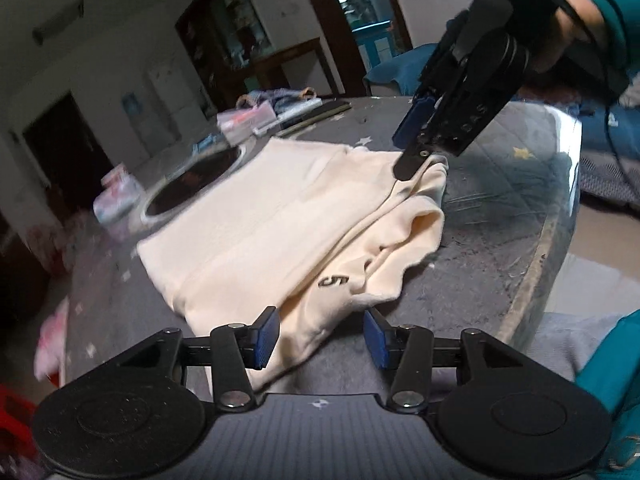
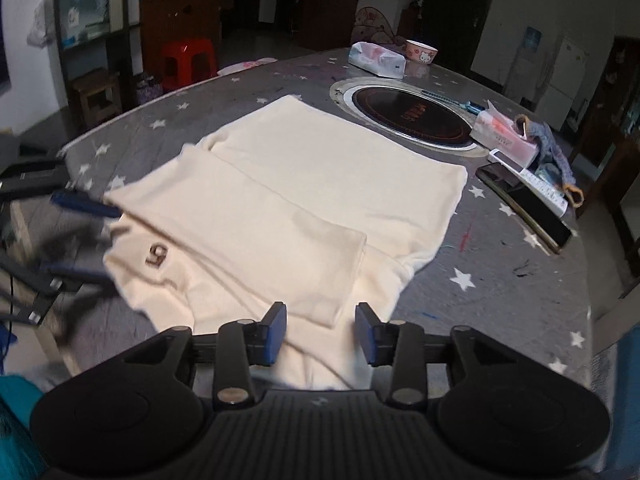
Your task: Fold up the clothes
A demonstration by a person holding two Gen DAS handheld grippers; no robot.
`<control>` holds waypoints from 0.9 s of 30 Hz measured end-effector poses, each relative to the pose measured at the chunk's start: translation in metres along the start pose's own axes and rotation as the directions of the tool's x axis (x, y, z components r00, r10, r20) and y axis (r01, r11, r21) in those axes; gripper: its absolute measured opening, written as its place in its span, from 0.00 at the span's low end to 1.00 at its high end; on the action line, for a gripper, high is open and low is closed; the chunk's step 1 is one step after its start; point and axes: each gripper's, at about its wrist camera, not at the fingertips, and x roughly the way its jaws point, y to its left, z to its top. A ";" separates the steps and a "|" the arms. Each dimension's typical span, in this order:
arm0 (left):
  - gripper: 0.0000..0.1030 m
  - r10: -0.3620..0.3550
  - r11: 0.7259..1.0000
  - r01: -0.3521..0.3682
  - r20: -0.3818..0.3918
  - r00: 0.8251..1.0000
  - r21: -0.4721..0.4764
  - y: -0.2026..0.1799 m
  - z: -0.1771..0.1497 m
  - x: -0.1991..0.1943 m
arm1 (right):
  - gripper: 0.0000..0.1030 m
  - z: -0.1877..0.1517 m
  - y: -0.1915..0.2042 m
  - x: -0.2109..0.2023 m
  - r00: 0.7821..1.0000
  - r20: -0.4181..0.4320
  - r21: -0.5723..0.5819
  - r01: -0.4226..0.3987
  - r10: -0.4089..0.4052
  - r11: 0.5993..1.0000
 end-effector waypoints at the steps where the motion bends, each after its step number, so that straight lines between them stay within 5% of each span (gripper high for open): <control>1: 0.47 -0.001 1.000 0.001 0.008 1.000 -0.001 -0.001 0.001 0.001 | 0.44 -0.002 0.002 -0.003 1.000 -0.002 -0.019 0.003 -0.003 1.000; 7: 0.11 -0.026 0.997 0.029 0.036 0.999 -0.074 0.008 0.008 0.002 | 0.61 -0.017 0.021 -0.020 1.000 0.013 -0.186 0.024 -0.022 0.982; 15: 0.09 -0.066 0.957 0.075 0.041 0.997 -0.280 0.057 0.022 0.012 | 0.67 -0.027 0.063 -0.012 0.996 0.093 -0.422 0.041 -0.002 0.906; 17: 0.09 -0.075 0.948 0.083 0.036 0.997 -0.306 0.064 0.023 0.017 | 0.61 -0.023 0.067 -0.002 0.994 0.111 -0.427 0.042 0.006 0.903; 22: 0.13 -0.091 0.937 0.093 0.022 0.996 -0.337 0.071 0.019 0.025 | 0.26 -0.001 0.060 0.025 0.996 0.071 -0.349 -0.019 0.046 0.937; 26: 0.22 -0.084 0.947 0.089 0.029 0.996 -0.308 0.064 0.010 0.013 | 0.20 0.015 0.042 0.030 0.993 0.037 -0.239 -0.099 0.111 0.966; 27: 0.34 -0.082 0.950 0.088 0.031 0.996 -0.300 0.062 0.007 0.009 | 0.19 0.019 0.037 0.029 0.992 0.030 -0.213 -0.117 0.126 0.970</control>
